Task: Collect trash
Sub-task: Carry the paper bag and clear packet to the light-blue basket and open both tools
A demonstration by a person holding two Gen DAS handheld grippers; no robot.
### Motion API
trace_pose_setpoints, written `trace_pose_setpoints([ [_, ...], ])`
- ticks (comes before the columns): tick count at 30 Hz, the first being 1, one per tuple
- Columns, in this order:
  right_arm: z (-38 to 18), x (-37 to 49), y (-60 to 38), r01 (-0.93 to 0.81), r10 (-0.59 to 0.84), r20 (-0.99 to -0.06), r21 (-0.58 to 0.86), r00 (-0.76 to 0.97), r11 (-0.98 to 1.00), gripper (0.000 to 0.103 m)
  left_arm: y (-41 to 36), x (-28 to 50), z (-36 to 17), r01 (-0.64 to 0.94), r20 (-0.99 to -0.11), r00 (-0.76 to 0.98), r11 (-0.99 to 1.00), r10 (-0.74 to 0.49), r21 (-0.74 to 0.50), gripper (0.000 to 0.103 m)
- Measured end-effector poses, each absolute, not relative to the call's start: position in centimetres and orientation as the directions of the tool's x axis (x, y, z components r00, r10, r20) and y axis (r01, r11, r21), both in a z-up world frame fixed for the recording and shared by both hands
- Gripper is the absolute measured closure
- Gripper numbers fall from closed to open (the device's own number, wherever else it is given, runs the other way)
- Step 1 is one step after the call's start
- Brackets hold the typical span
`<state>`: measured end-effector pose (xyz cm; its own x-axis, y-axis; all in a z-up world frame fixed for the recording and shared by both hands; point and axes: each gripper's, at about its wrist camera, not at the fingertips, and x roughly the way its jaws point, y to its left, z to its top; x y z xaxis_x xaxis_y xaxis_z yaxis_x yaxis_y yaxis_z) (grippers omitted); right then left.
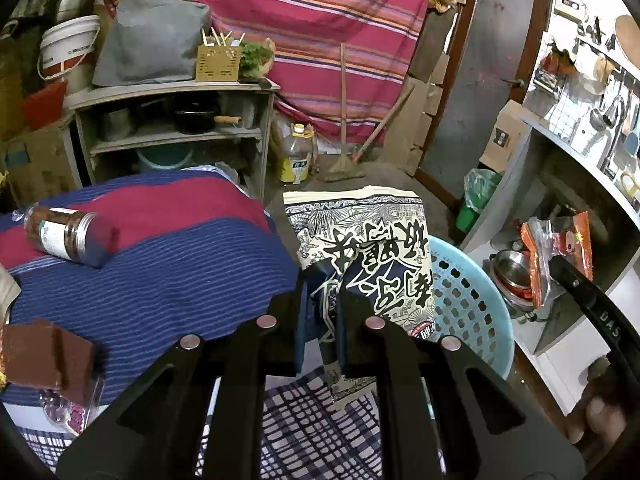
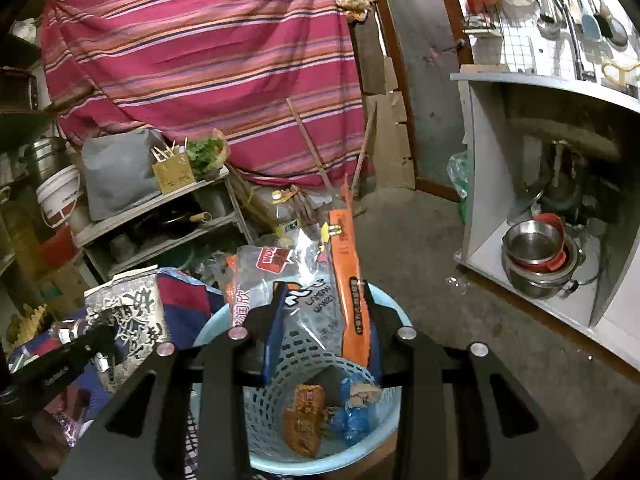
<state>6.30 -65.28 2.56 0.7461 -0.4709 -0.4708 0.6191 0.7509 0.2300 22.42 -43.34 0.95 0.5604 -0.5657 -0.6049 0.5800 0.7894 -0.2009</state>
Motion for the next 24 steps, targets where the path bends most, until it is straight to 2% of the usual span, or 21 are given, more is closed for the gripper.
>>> trace_pose_setpoints([
  [9,2.4,6.2,-64.9,0.622,-0.474,-0.473,0.225,0.743,0.750,0.068,-44.5,22.6,1.1,0.598,-0.612,0.554,0.781,-0.565,-0.179,0.093],
  [12,2.2,6.4,-64.8,0.631,-0.482,-0.483,0.212,0.731,0.746,0.067,-44.8,22.7,0.9,0.599,-0.618,0.548,0.780,-0.563,-0.180,0.091],
  [13,2.0,6.5,-64.8,0.637,-0.485,-0.491,0.206,0.724,0.742,0.063,-45.0,22.7,0.8,0.599,-0.622,0.546,0.781,-0.561,-0.178,0.090],
  [14,1.9,6.8,-64.8,0.644,-0.489,-0.498,0.200,0.716,0.738,0.062,-45.2,22.9,0.7,0.598,-0.624,0.548,0.783,-0.557,-0.173,0.084],
  [15,1.6,7.0,-65.0,0.651,-0.492,-0.510,0.191,0.706,0.735,0.056,-45.5,23.0,0.6,0.597,-0.627,0.551,0.785,-0.550,-0.165,0.068],
  [16,1.3,7.2,-65.2,0.669,-0.510,-0.523,0.168,0.683,0.724,0.039,-45.9,23.1,0.4,0.602,-0.634,0.548,0.784,-0.545,-0.154,0.058],
  [17,1.0,7.3,-65.3,0.686,-0.529,-0.528,0.150,0.664,0.712,0.031,-46.3,23.1,0.2,0.604,-0.640,0.548,0.784,-0.539,-0.143,0.043],
  [18,0.9,7.3,-65.5,0.697,-0.542,-0.527,0.142,0.654,0.703,0.028,-46.6,23.1,0.1,0.603,-0.639,0.557,0.787,-0.531,-0.128,0.042],
  [24,1.3,6.6,-65.8,0.700,-0.539,-0.513,0.188,0.668,0.689,0.028,-46.4,23.2,0.5,0.602,-0.631,0.562,0.788,-0.535,-0.132,0.042],
])
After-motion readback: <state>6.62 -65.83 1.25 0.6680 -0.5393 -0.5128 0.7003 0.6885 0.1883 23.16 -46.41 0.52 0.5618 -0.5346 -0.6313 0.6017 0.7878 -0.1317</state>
